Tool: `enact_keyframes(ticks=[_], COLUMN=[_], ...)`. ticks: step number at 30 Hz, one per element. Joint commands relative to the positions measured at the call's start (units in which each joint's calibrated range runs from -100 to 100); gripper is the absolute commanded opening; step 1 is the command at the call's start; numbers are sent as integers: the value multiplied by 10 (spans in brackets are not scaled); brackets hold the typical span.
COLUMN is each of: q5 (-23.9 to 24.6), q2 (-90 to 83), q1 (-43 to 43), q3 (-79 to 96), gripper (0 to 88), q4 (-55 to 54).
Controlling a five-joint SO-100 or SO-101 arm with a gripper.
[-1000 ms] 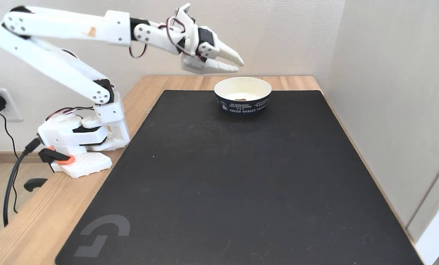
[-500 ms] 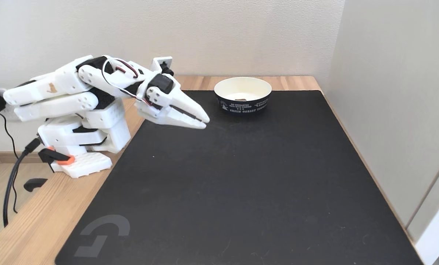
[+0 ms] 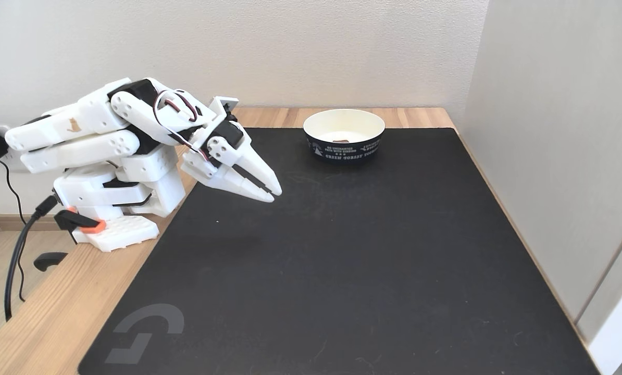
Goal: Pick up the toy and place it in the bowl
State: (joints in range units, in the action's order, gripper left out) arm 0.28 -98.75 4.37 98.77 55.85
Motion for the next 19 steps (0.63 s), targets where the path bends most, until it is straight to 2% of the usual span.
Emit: enact_keyframes(ticks=[1,19], q5=[-4,-4], q2=[-7,-6], q1=[-38,-43], q3=[-1,0], gripper=[30,27], q4=[-2,-6])
